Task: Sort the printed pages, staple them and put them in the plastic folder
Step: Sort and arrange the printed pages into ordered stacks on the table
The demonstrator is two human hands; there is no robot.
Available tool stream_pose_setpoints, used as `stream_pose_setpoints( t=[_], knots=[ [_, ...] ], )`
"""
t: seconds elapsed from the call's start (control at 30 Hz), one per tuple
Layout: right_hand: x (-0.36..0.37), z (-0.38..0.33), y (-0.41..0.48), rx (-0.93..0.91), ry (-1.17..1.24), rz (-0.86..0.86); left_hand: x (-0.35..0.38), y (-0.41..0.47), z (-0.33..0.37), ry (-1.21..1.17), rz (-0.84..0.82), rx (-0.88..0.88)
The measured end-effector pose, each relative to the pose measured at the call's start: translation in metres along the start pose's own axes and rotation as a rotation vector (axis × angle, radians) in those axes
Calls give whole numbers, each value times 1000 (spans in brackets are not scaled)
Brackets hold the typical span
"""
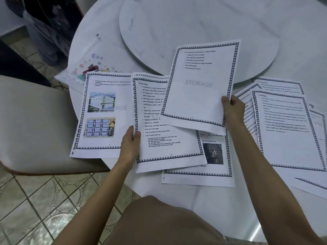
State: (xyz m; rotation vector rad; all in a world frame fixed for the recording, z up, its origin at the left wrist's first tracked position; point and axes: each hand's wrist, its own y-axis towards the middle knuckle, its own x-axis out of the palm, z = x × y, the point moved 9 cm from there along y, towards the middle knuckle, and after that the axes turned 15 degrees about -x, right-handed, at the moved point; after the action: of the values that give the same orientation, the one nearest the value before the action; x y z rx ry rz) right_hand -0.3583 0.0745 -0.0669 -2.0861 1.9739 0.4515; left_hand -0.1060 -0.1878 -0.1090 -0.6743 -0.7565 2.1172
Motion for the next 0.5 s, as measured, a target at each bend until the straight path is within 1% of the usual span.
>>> stream_pose_setpoints(
  t=[0.23, 0.5],
  knots=[
    [6, 2, -42, 23, 12, -203, -2, -2, -3, -34, -5, -12],
    [26, 7, -79, 4, -60, -402, 0, -7, -6, -54, -12, -31]
  ],
)
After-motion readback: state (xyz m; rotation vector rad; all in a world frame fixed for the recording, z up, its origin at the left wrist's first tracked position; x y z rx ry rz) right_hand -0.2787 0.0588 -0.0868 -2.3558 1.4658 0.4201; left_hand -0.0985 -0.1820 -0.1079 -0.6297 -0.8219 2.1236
